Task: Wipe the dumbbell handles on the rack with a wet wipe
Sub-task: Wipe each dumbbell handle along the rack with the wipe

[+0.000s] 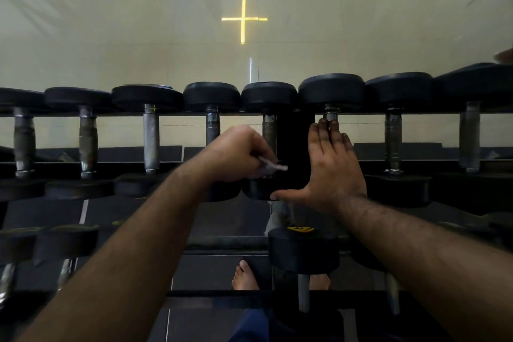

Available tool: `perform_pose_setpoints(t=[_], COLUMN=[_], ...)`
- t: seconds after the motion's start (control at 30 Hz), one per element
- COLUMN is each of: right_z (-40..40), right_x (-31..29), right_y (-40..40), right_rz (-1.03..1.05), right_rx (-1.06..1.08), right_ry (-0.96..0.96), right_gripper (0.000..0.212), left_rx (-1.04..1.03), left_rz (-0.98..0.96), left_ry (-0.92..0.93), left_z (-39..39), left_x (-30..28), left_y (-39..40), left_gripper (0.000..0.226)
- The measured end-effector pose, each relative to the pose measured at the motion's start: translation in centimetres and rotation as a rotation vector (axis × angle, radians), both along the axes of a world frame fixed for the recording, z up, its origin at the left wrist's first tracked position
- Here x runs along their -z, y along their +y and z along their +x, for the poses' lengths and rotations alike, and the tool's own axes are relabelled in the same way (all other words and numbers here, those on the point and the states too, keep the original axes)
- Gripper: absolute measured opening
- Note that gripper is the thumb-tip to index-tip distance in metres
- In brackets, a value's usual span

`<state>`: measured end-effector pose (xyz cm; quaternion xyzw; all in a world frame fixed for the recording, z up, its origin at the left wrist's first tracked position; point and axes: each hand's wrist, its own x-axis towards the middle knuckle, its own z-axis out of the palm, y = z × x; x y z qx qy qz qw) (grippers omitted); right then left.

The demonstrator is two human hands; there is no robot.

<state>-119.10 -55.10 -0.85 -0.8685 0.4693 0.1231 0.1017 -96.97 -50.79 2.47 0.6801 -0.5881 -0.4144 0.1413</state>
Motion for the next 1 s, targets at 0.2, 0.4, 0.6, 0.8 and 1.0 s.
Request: perform_pose_setpoints(t=[0.2, 0.4, 0.6, 0.8, 1.0], right_z=[0.0, -0.3, -0.6, 5.5, 14.2], right_x=[0.4, 0.9, 1.2, -0.1, -0.5], right_y=[0.0, -0.1, -0.1, 4.2, 5.5], right_rz=[-0.021, -0.022, -0.052, 0.072, 0.075], right_rx=[0.012, -0.003, -0.097, -0.457, -0.260], right_ry=[-0.022, -0.031, -0.066, -0.055, 0.498], right_gripper=[0.169, 0.167, 0.150, 0.077, 0.032], left_rx=[-0.227, 0.041, -0.172, -0.961, -1.056], left_rz=[-0.635, -0.229, -0.332, -0.520, -0.537], left_ry=[-0.500, -0.344, -0.047, 0.343, 0.434], left_z=[-1.9, -1.5, 0.8, 2.8, 4.0], left_x=[4.4, 3.7, 0.7, -0.6, -0.7], left_y=[-1.0, 0.8, 2.6, 5.6, 7.1], left_gripper=[0.028, 0.023, 0.021, 0.017, 0.018])
